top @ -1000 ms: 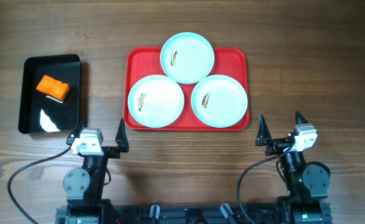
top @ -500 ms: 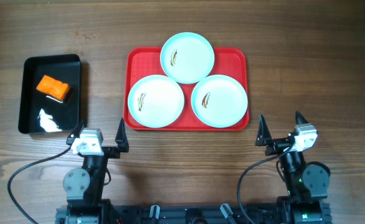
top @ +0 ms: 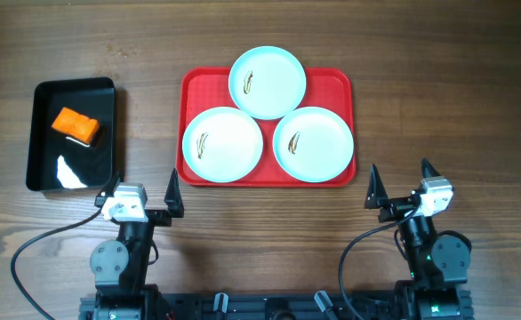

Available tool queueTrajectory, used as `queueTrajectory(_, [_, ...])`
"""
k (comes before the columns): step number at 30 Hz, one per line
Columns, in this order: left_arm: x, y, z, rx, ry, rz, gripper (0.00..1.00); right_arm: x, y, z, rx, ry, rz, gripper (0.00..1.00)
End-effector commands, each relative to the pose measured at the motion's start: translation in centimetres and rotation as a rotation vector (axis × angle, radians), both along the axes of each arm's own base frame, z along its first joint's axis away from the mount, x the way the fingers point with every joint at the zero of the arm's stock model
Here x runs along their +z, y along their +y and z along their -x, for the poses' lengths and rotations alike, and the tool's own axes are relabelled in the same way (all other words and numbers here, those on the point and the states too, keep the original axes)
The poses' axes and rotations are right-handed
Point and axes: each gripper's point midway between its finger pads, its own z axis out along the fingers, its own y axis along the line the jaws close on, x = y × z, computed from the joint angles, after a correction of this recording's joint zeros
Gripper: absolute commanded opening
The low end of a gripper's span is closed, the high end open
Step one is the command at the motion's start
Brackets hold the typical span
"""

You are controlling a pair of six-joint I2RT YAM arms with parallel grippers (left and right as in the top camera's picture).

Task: Clean dirty plates on tray and stack at the side

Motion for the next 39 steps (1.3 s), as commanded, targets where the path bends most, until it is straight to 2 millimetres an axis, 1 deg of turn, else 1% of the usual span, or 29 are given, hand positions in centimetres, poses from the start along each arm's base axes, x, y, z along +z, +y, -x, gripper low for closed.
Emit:
queueTrajectory(1, [-0.1, 0.0, 0.0, 0.000, 0.000, -0.016, 1.00, -0.2, 0.0, -0.1, -0.003, 0.008, -0.014, 1.00])
queueTrajectory(26, [-0.1, 0.0, 0.0, 0.000, -0.001, -0.016, 1.00, -0.2, 0.0, -0.1, -0.003, 0.008, -0.014, 1.00])
queueTrajectory(27, [0.2, -0.3, 0.0, -0.017, -0.013, 0.001, 1.00, -0.2, 0.0, -0.1, -0.003, 0.008, -0.014, 1.00])
queueTrajectory(28, [0.8, -1.8, 0.2, -0.097, -0.028, 0.059, 1.00, -0.2, 0.0, -0.1, -0.003, 0.008, -0.014, 1.00])
queueTrajectory(29, [1.4, -3.8, 0.7, -0.218, -0.039, 0.126, 1.00, -0.2, 0.0, -0.1, -0.003, 0.008, -0.014, 1.00])
queueTrajectory(30, [1.8, -5.3, 1.2, -0.308, -0.042, 0.163, 1.00, -0.2, 0.0, -0.1, -0.003, 0.008, -0.014, 1.00])
queueTrajectory(31, [2.4, -7.3, 2.2, -0.441, -0.048, 0.196, 1.00, -0.2, 0.0, -0.1, -0.003, 0.008, -0.014, 1.00])
queueTrajectory(34, [3.3, -10.3, 4.3, -0.655, -0.062, 0.202, 1.00, -0.2, 0.0, -0.1, -0.003, 0.008, -0.014, 1.00])
queueTrajectory(37, [3.9, -11.5, 5.6, -0.760, -0.062, 0.228, 1.00, -0.2, 0.0, -0.1, -0.003, 0.008, -0.014, 1.00])
queueTrajectory(39, [5.0, -12.7, 7.2, -0.874, -0.087, 0.235, 1.00, -0.2, 0.0, -0.1, -0.003, 0.008, -0.014, 1.00])
